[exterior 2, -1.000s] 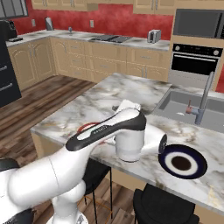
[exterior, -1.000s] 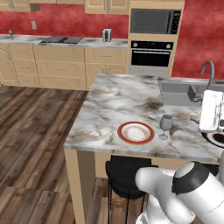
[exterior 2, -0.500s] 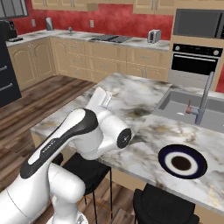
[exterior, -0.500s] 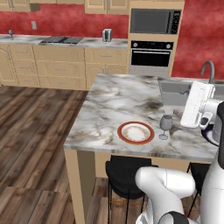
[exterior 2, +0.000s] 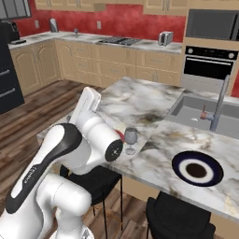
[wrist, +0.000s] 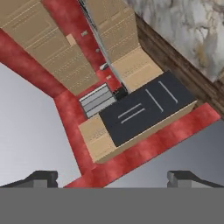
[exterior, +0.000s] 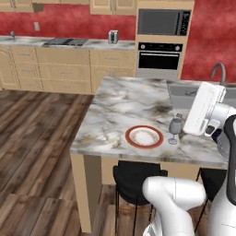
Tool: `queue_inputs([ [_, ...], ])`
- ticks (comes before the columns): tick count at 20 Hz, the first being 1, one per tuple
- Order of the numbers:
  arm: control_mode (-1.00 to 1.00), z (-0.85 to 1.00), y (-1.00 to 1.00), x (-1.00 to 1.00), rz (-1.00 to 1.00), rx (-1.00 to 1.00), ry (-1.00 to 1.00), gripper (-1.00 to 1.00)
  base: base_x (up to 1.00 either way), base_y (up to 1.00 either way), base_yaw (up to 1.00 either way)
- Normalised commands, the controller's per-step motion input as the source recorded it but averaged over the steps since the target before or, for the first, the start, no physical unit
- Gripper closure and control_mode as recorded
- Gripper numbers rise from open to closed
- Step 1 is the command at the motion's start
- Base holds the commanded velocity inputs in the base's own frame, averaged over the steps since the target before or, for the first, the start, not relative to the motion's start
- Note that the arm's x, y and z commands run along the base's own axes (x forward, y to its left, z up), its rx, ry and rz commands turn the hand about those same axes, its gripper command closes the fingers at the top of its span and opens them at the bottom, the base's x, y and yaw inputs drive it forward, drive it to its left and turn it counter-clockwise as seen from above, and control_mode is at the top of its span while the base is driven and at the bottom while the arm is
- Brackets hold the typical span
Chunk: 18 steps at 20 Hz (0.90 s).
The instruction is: Retrieve the wine glasses from the counter and place one next to each plate.
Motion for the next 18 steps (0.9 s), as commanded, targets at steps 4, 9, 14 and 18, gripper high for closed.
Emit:
queue_inputs([
  [4, 1.00, 0.00, 0.00, 0.00, 0.00, 0.00, 0.00, -1.00, -1.00, 0.98, 0.00],
  [9, 1.00, 0.00, 0.00, 0.00, 0.00, 0.00, 0.00, -1.00, -1.00, 1.00, 0.00],
  [14, 1.00, 0.00, 0.00, 0.00, 0.00, 0.00, 0.00, -1.00, -0.94, 1.00, 0.00],
  [18, 1.00, 0.00, 0.00, 0.00, 0.00, 0.00, 0.00, -1.00, -0.10, 1.00, 0.00],
])
